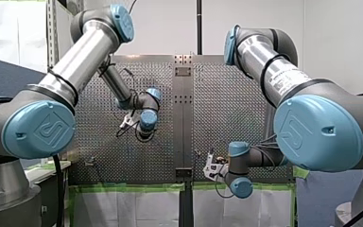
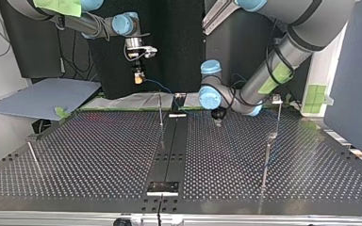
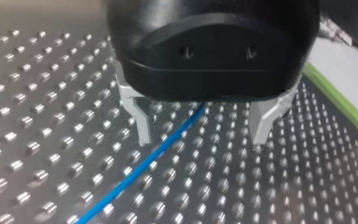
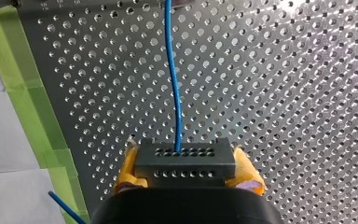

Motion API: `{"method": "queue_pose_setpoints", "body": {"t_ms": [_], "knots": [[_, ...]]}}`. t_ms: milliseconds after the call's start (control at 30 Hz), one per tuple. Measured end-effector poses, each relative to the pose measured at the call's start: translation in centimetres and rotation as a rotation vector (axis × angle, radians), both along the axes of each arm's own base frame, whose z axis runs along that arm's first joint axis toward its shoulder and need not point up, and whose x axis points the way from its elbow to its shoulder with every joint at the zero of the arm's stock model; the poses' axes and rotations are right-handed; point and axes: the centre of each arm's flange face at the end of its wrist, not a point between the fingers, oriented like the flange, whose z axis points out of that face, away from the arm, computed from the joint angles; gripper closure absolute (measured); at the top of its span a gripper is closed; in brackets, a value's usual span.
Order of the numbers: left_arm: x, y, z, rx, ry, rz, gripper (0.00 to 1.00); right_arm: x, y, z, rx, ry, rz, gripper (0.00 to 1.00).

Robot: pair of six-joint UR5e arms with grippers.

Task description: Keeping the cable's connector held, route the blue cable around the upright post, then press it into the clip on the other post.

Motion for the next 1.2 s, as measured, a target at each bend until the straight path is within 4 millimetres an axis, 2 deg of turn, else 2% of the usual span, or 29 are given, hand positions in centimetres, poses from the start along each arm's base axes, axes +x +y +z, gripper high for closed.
{"method": "queue_pose_setpoints", "body": {"t_ms": [333,533,633,1067,1200], "knots": [[0.0,-1.2,-1.5,-0.130,0.010,-0.061,0.00,0.1,0.0,0.1,-0.004,-0.002,0.003,1.00],[-0.5,-2.3,-4.4,-0.202,0.049,-0.097,0.00,0.2,0.1,0.1,-0.005,-0.002,0.018,1.00],[-0.7,-2.8,-5.2,-0.236,0.049,-0.103,0.00,0.3,0.1,0.1,-0.007,-0.003,0.025,1.00],[-1.3,-4.4,-5.5,-0.300,0.037,-0.117,0.00,0.8,0.3,0.2,-0.020,-0.003,0.069,1.00],[-1.9,-5.1,-6.4,-0.298,0.058,-0.136,0.00,1.0,0.4,0.3,-0.024,-0.004,0.080,1.00]]}}
